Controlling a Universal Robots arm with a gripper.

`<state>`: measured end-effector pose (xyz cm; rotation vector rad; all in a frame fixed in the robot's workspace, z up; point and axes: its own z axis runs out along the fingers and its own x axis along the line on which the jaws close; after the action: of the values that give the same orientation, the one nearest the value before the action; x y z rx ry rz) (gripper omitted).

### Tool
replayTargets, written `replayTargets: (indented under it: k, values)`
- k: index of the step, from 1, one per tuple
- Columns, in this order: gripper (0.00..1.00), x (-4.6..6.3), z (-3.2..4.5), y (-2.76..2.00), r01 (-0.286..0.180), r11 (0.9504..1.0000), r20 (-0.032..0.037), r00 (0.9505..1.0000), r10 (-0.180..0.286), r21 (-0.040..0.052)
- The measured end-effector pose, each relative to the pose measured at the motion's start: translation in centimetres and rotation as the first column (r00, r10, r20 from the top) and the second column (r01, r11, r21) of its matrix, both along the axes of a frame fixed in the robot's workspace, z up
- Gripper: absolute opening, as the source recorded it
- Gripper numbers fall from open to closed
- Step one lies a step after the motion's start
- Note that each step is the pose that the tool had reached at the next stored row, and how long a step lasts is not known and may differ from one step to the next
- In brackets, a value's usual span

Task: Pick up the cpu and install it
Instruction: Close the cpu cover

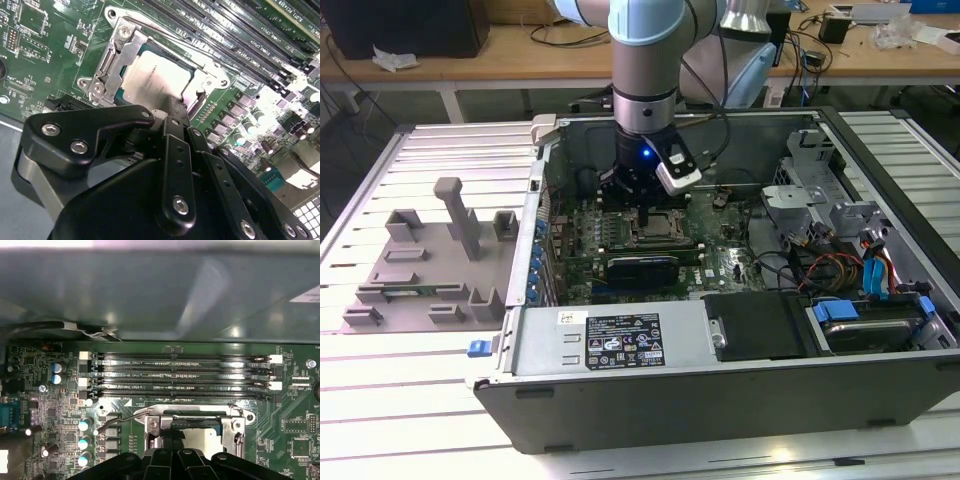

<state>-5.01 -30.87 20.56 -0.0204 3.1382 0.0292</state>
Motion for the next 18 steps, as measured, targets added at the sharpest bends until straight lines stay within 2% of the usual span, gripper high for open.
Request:
replayTargets:
  k: [4, 9, 16, 18]
  values:
    - [0.11, 0.4, -0.08, 0.12, 0.0, 1.0, 0.0003, 1.0, 0.0, 0.0004]
    - [0.11, 0.4, 0.66, 0.13, 0.0, 1.0, 0.0004, 1.0, 0.0, 0.0007]
    - [0.11, -0.7, 0.57, 0.12, 0.0, 1.0, 0.0006, 1.0, 0.0, 0.0004]
    - [0.11, -0.9, 0.28, 0.12, 0.0, 1.0, 0.0006, 1.0, 0.0, 0.0004]
